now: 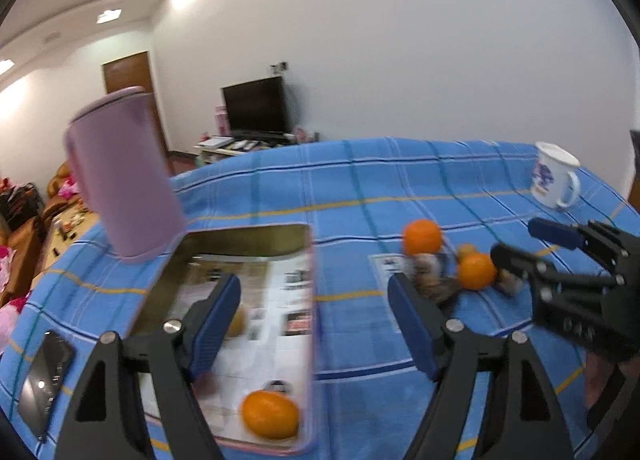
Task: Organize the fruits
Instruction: 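Move both tools back to the produce cluster beside the tin, then close the left tool on the dark brown piece while the right tool grasps the white-topped cylinder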
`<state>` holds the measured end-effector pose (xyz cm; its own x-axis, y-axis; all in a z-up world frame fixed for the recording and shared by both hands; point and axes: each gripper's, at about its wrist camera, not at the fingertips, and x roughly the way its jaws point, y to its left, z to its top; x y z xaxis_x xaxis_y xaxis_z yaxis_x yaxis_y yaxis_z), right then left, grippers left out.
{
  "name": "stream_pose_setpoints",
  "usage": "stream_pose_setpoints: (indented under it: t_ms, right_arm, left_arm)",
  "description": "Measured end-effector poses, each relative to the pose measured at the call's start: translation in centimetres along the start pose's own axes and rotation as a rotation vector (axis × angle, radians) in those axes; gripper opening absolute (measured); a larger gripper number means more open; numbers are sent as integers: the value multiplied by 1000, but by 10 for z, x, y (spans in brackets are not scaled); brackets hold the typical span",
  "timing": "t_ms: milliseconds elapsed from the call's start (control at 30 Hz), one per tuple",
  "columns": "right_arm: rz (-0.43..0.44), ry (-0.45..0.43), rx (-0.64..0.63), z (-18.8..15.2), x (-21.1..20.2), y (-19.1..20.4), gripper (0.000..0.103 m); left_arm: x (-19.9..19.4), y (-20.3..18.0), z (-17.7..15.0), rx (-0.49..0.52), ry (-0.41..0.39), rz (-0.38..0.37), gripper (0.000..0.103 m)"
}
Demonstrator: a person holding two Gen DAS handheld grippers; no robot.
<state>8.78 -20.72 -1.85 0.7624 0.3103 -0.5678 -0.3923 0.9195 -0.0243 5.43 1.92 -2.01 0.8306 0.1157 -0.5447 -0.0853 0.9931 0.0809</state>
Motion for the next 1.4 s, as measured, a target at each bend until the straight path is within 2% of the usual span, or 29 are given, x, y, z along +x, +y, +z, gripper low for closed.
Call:
stream_pose_setpoints:
  t_ms: [167, 233, 533, 667, 733, 833, 933, 1000, 1100, 1233, 1400]
  right_arm:
    - [-66, 37, 83, -5, 8, -32, 61]
    - [-64, 51, 89, -8, 10, -35, 61]
    - [-19, 110, 110, -11, 21, -38, 61]
    - [-3, 149, 120, -13, 29, -39, 61]
    - [6, 163, 128, -14, 32, -40, 61]
    - [13, 200, 130, -15, 38, -40, 51]
    - [28, 217, 137, -16, 42, -41, 43]
    - [32, 213, 129, -16, 42, -38, 39]
    - [16, 207, 110, -16, 40, -34, 39]
    - [34, 200, 124, -16, 37, -37, 39]
    - [40, 187, 129, -16, 34, -37, 39]
  left_arm:
    - [12, -31, 3, 32, 37, -68, 78]
    - [19, -39, 3, 26, 65, -104, 78]
    - [38, -61, 1, 71, 121, -144, 78]
    - [48, -65, -2, 71, 162, -173, 63]
    - [55, -67, -5, 72, 183, -186, 59]
    - [59, -67, -6, 62, 203, -210, 52]
    - [62, -67, -7, 55, 222, -240, 39]
    - [62, -67, -7, 55, 217, -245, 38]
    - [59, -69, -8, 64, 205, -250, 37]
    - [57, -65, -8, 43, 198, -265, 27]
    - [55, -68, -7, 56, 185, -272, 26]
